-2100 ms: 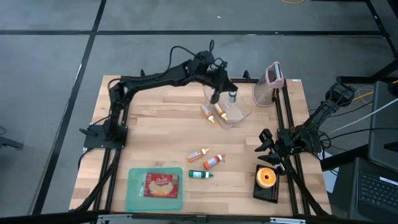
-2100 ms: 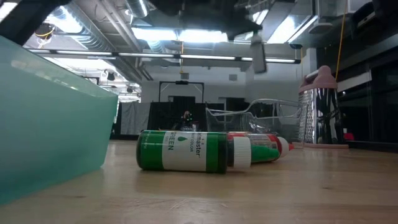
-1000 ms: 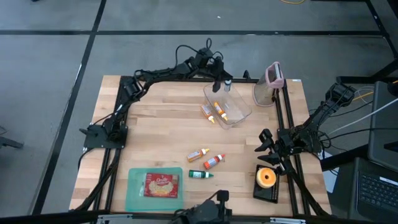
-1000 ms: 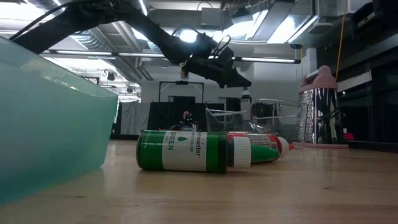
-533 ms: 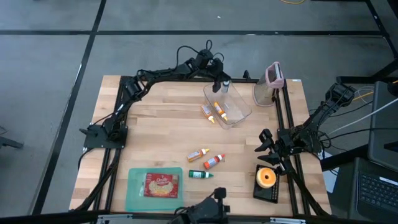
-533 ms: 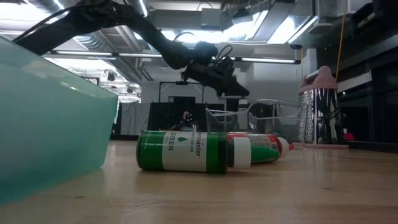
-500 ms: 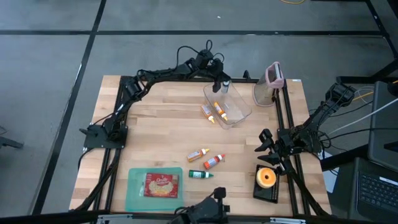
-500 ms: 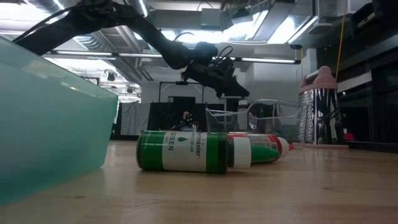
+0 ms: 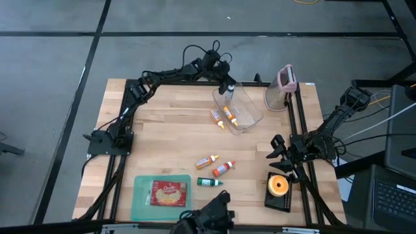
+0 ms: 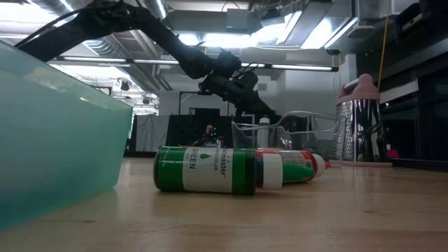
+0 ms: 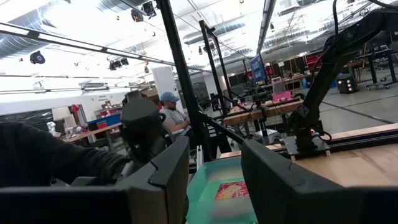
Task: Pick & Place Food Item
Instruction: Put the top green food coloring into the transparent bin
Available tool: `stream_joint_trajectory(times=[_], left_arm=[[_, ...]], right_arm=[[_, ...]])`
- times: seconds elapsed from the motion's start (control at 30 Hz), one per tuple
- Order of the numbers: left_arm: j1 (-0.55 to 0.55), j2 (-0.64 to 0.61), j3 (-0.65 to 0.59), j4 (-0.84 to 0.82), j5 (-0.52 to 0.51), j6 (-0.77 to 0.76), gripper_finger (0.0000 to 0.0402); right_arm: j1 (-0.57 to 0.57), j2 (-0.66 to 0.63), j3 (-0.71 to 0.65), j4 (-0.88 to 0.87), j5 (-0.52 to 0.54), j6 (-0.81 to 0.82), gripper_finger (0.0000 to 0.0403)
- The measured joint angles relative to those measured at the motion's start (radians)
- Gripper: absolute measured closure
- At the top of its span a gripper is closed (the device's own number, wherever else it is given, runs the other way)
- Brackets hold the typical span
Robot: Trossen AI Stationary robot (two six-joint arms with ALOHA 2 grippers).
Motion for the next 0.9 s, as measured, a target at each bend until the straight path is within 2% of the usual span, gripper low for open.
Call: stream_joint_trajectory(times=[0.27,0.9], left_arm=[[-0.001,0.007,0.001,0.127,0.036,-0.02,0.0392],[-0.005,0.034,0.005,0.103,0.016,-0.015,0.0383]], right_arm=[[0.0,0.0,0.0,0.0,0.0,-0.003,0.0257],[0.0,0.0,0.0,0.001,0.0,-0.006,0.0256]])
